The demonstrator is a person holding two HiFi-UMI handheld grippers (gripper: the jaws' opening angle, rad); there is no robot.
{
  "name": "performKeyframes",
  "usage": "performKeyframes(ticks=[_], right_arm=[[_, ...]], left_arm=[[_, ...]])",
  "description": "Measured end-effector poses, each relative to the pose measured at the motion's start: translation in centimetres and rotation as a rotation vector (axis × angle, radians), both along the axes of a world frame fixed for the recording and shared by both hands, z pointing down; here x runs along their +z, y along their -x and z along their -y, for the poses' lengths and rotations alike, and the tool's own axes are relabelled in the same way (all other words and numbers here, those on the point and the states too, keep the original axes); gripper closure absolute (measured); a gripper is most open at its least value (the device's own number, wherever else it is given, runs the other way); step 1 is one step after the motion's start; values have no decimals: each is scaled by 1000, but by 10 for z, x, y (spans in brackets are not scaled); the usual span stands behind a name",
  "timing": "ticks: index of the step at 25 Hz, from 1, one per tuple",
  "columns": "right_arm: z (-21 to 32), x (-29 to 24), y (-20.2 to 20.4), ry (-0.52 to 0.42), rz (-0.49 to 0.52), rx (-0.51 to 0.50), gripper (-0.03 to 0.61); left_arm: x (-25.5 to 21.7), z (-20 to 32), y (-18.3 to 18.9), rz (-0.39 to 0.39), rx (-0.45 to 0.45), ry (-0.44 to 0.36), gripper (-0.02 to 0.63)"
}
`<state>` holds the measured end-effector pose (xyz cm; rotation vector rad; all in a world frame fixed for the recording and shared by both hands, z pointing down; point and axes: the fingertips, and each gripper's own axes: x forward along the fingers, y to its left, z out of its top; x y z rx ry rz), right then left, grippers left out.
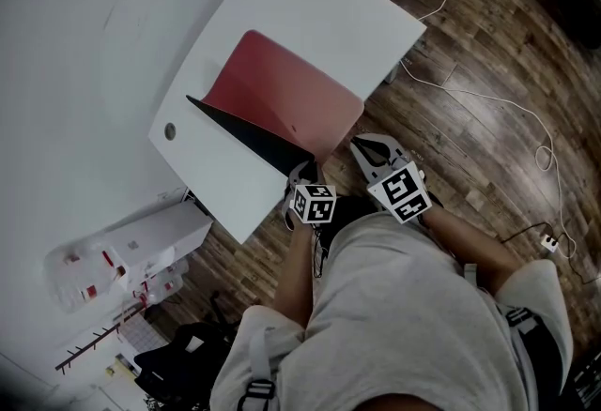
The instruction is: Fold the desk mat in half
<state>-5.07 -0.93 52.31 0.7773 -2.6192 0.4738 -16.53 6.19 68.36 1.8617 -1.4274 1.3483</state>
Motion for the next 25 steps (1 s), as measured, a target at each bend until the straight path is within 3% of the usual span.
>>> performKeyframes(ticks=[12, 25], right_arm=[[6, 4, -8, 11, -4, -25, 537], [8, 3, -4, 14, 1, -70, 537]], left_arm=[[1, 5, -4, 39, 25, 11, 569], [-8, 8, -4, 5, -21, -3, 569]])
